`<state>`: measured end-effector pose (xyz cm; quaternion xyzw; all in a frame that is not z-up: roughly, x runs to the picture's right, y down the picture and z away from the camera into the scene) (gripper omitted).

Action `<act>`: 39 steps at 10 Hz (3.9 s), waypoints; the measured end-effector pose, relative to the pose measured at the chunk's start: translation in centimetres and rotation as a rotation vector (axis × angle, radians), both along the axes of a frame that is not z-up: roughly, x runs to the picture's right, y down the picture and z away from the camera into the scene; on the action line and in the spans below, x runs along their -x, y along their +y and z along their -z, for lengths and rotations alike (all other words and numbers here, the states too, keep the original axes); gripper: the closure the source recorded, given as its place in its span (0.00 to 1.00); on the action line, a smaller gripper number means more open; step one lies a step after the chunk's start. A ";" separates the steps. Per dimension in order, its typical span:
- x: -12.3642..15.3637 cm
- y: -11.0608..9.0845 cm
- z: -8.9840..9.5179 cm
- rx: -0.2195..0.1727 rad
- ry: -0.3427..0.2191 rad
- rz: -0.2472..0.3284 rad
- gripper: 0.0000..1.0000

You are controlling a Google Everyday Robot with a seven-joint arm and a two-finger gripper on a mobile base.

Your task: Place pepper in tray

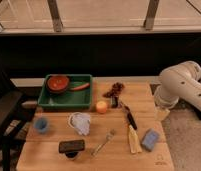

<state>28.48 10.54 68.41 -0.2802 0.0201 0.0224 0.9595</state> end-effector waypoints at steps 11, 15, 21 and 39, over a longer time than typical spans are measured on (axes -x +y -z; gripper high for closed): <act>0.0 0.0 0.0 0.000 0.000 0.000 0.35; 0.0 0.0 0.0 0.000 0.000 0.000 0.35; 0.0 0.0 0.0 0.000 0.000 0.000 0.35; 25.8 -14.2 -5.2 -0.144 -0.394 0.208 0.35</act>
